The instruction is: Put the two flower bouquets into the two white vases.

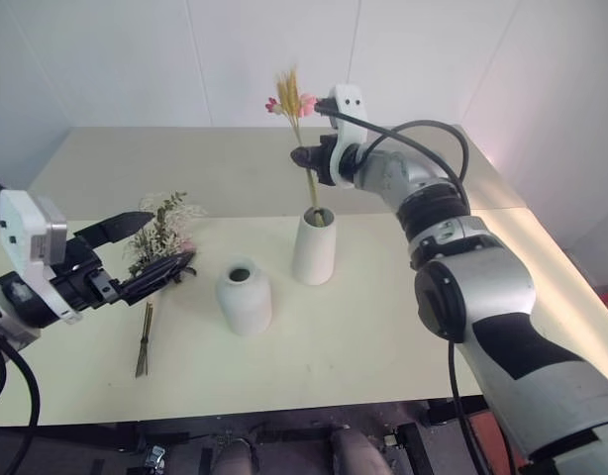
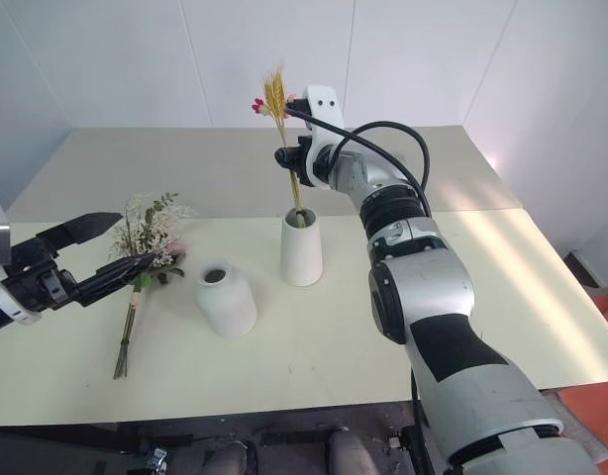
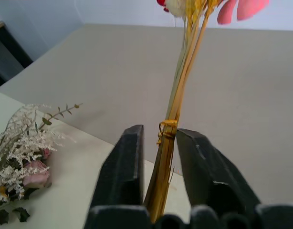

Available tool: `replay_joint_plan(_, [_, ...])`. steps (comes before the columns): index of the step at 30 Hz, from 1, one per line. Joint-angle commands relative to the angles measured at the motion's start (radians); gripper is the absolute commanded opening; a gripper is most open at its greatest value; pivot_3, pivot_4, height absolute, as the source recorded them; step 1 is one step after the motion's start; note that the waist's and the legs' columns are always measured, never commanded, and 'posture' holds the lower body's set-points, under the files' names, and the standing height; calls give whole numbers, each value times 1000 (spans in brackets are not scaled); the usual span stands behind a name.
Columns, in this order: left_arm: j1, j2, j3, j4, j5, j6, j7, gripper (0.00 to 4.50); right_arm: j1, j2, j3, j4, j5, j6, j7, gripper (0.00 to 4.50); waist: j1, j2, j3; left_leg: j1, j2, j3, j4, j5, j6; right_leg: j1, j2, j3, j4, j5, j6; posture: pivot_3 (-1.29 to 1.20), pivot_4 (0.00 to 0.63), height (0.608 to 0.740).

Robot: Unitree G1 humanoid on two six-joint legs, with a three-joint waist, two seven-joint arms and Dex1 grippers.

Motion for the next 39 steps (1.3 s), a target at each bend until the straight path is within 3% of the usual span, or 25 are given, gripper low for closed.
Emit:
replay_joint_plan(1, [3,0,36,-29,-14,-23,6,4500,-38,-1,-43,-12,13,-42,7,21,-1,0,0,0,0,0,0,0,0,0,0,0,0,0,0,0,150,740])
replay_joint_plan(9, [4,3,35,-24,-16,-22,0,4500,2,5,-85,-84,33,-65,31,21,-2,0,0,0,0,0,0,0,0,0,0,0,0,0,0,0,150,740])
replay_joint_plan(18, [-14,19,16,-6,-21,-14,-13,4500,181,40,-153,-471,109,-130,-16,21,0,0,0,0,0,-1,0,0,0,0,0,0,1,0,0,0,150,740])
replay_joint_plan(26, [-41,35,-8,15,-23,-5,-27,4500,347,55,-126,-765,142,-81,-59,21,1,0,0,0,0,-1,0,0,0,0,0,0,2,0,0,0,150,740])
replay_joint_plan(33, [-64,43,-27,25,-25,4,-31,4500,472,111,-86,-964,124,-211,-104,21,-1,0,0,1,0,-1,0,0,0,-1,0,0,4,0,0,0,150,740])
replay_joint_plan(39, [-63,47,-29,24,-31,8,-28,4500,513,140,-62,-1010,117,-301,-127,21,0,0,0,1,0,-1,0,0,0,-2,0,1,9,-1,0,0,150,740])
